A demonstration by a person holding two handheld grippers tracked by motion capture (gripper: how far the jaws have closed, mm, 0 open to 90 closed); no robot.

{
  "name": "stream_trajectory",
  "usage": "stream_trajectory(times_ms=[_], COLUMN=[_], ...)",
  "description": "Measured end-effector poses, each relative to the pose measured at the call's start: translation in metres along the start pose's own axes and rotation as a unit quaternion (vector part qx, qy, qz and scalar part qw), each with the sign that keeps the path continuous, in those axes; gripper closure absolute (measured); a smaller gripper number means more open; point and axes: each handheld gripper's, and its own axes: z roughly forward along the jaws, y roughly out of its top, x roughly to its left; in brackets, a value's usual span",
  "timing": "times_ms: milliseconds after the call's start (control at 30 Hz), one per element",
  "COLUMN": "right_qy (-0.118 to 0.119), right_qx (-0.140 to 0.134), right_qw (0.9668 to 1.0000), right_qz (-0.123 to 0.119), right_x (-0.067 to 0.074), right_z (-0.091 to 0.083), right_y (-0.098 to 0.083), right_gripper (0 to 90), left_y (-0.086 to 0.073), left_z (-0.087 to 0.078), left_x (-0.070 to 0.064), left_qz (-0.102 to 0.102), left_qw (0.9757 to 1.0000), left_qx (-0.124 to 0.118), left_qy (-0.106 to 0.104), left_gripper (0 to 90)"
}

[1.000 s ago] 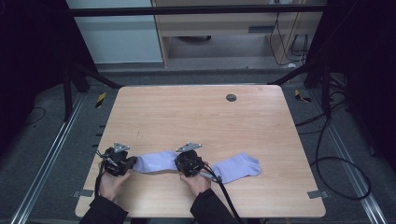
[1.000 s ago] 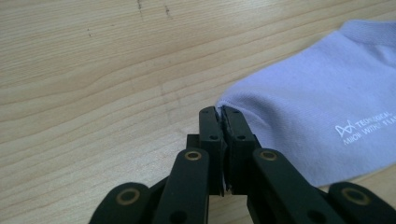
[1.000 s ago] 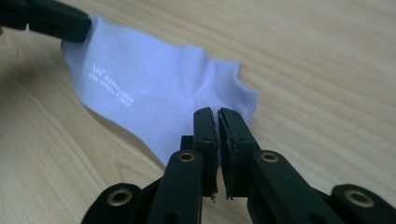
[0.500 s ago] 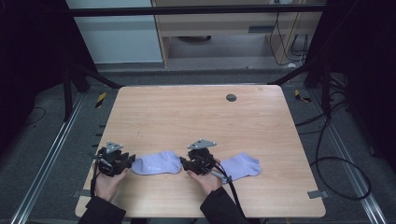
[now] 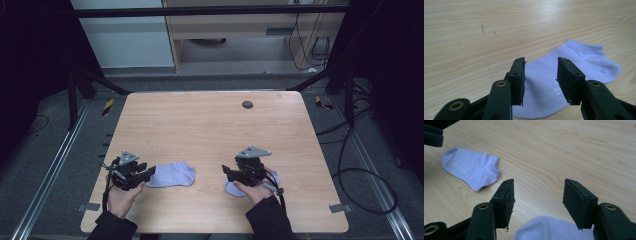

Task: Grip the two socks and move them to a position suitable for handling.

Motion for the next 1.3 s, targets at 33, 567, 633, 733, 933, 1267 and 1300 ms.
stream_trajectory(times_ms=[33, 567, 633, 733, 933, 1267, 1300], right_qy=[-0.003, -0.046, -0.052, -0.061, -0.073, -0.093, -0.093], right_qx=[-0.002, -0.004, -0.001, 0.001, 0.006, 0.029, 0.029], right_qw=[1.0, 0.9983, 0.9979, 0.9973, 0.9965, 0.9942, 0.9942], right_qz=[0.001, 0.035, 0.038, 0.04, 0.041, 0.046, 0.046], right_x=[-0.004, -0.061, -0.066, -0.073, -0.084, -0.102, -0.102], right_z=[-0.004, -0.053, -0.057, -0.059, -0.06, -0.056, -0.056], right_y=[-0.003, -0.045, -0.049, -0.053, -0.058, -0.066, -0.066], right_gripper=[41.7, 33.1, 32.3, 30.7, 29.7, 35.8, 35.8], left_y=[0.001, 0.018, 0.019, 0.02, 0.027, 0.033, 0.033], left_z=[0.001, 0.029, 0.034, 0.038, 0.05, 0.067, 0.067], left_x=[-0.004, -0.078, -0.088, -0.095, -0.119, -0.152, -0.152], left_qz=[0.002, 0.064, 0.069, 0.074, 0.092, 0.114, 0.114], left_qw=[1.0, 0.9963, 0.9955, 0.9947, 0.992, 0.9876, 0.9876], left_qx=[-0.001, 0.012, 0.013, 0.017, 0.023, 0.042, 0.042], left_qy=[-0.003, -0.056, -0.065, -0.069, -0.083, -0.099, -0.099], left_gripper=[56.1, 50.0, 49.8, 49.4, 49.0, 49.9, 49.8])
